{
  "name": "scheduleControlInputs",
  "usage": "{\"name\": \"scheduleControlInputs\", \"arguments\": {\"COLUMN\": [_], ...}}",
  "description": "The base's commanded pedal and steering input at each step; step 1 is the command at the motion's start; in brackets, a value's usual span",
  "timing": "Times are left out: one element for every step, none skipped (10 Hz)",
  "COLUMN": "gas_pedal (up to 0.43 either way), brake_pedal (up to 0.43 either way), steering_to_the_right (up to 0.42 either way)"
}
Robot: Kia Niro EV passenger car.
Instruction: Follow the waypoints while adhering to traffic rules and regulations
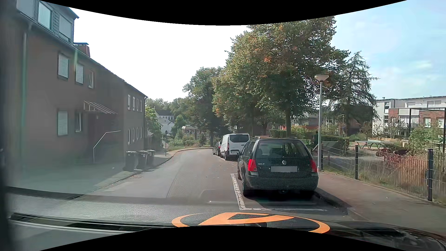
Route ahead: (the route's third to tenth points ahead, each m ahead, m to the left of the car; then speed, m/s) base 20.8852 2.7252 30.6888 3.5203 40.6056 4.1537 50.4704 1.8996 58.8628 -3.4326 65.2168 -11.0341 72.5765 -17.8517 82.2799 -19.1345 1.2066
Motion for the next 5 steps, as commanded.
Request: {"name": "scheduleControlInputs", "arguments": {"gas_pedal": [0.0, 0.0, 0.0, 0.0, 0.0], "brake_pedal": [0.232, 0.232, 0.232, 0.22, 0.189], "steering_to_the_right": [-0.123, -0.144, -0.158, -0.171, -0.189]}}
